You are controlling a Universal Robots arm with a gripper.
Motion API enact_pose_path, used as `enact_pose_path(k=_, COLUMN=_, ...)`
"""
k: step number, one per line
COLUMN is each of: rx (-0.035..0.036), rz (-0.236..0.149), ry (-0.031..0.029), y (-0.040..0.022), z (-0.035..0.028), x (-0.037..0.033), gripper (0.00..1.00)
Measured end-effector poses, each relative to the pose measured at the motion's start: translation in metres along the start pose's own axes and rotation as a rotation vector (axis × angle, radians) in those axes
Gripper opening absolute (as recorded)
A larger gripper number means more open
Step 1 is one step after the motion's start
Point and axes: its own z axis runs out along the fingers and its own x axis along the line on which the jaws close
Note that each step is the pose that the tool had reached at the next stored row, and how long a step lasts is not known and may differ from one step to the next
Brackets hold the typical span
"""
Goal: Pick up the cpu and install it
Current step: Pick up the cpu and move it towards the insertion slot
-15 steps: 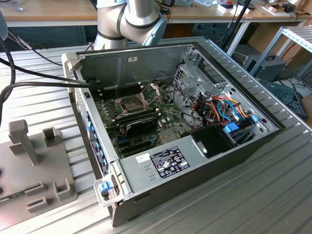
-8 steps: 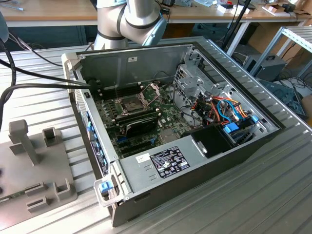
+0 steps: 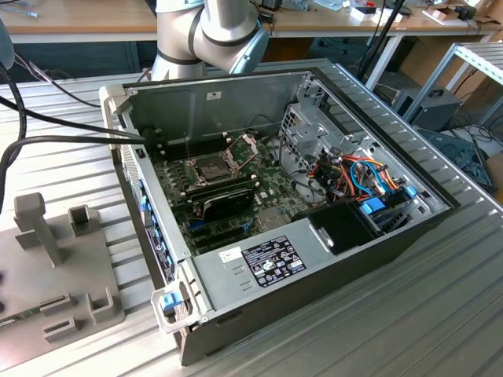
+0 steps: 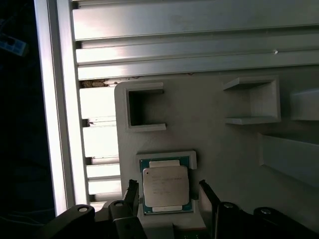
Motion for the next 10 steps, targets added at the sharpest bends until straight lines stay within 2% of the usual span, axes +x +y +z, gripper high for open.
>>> enact_pose_path(k=10, rx=0.0, rz=0.0, ry=0.0, y=0.0, z=0.0017, x=0.0, gripper=0.6)
